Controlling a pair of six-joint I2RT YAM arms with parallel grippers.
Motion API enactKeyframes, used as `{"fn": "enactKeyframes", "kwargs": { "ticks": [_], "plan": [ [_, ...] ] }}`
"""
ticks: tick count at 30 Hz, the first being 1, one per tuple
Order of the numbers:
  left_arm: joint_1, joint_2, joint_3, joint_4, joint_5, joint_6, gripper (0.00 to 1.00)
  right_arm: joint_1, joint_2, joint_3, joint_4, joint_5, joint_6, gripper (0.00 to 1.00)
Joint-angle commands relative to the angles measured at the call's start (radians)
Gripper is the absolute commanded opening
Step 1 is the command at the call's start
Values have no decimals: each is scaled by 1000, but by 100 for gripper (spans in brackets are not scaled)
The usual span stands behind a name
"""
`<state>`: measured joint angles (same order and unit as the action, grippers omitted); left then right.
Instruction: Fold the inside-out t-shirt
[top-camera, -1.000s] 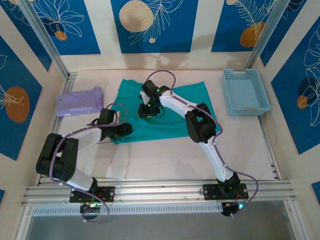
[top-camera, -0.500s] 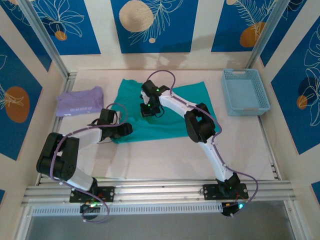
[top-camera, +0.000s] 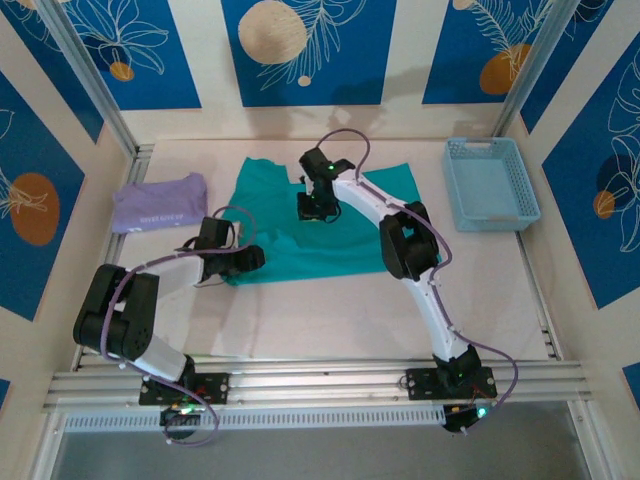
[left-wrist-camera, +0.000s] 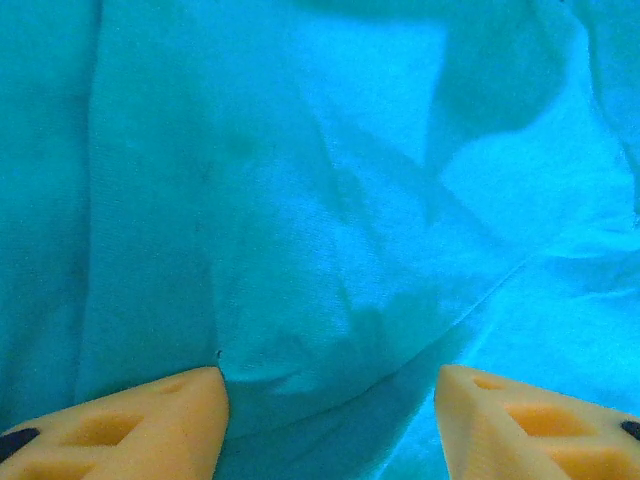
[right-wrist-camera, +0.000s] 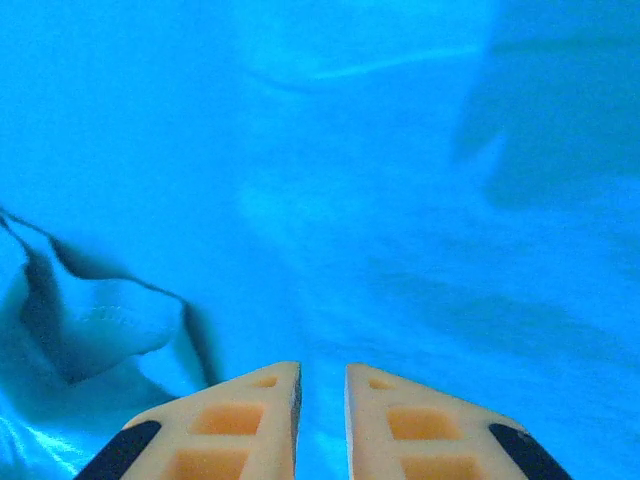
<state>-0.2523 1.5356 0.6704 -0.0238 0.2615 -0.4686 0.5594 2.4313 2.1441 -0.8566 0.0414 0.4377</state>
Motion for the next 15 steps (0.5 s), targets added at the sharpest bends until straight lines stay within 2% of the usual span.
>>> {"fn": "enactKeyframes", "kwargs": {
  "ticks": [1, 4, 7, 12, 15],
  "plan": [
    [14, 31, 24, -77, -35, 12, 59, -16, -120, -49, -24, 18, -13, 23],
    [16, 8, 66, -91, -34, 12, 61, -33, -259, -211, 27, 36, -47, 27],
    [14, -41, 94, -86, -33, -7, 62, -82, -451, -464, 111, 41, -63, 34],
    [2, -92, 89, -34, 46, -60, 64, -264, -712, -857, 211, 40, -56, 49],
    [-22, -71, 86, -21, 109, -88, 64, -373, -745, -975, 249, 21, -52, 52]
  ]
}}
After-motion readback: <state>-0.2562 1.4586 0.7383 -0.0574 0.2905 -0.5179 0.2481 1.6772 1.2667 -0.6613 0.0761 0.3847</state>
